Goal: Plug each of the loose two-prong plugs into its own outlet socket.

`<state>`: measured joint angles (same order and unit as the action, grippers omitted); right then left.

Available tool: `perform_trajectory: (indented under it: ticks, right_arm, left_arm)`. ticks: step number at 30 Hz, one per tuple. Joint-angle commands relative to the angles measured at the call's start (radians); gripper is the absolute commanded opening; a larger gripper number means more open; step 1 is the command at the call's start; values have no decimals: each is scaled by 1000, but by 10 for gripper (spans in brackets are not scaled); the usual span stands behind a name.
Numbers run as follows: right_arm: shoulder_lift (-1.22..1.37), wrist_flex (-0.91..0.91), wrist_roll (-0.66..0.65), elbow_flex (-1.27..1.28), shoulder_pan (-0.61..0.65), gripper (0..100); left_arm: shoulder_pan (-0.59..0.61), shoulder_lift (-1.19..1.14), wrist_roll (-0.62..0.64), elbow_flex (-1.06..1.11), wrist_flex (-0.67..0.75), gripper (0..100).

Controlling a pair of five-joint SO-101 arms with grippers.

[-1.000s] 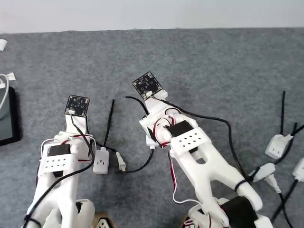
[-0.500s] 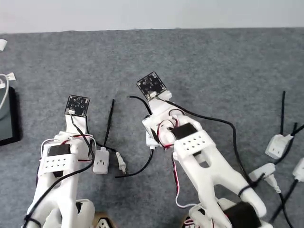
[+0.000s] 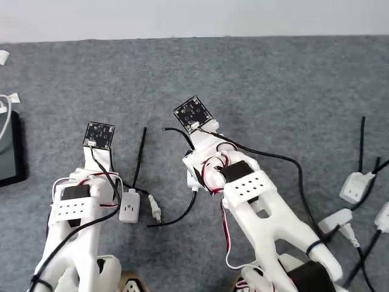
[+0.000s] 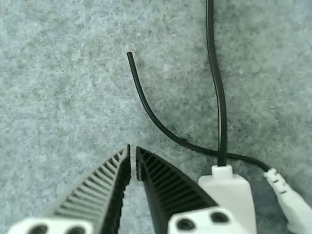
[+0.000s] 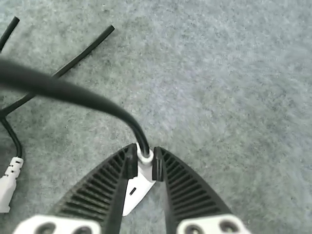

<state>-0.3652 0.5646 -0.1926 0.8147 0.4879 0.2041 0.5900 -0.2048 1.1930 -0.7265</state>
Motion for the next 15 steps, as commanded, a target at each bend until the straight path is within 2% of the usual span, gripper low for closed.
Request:
perform_trajectory:
  ticks: [1, 15]
  right_arm:
    - [1, -35, -12, -12, 12, 8]
    - [30, -38, -5, -12, 45, 8]
  left_arm:
    - [5, -3, -14, -50, 15, 16]
    - [5, -3, -14, -50, 15, 16]
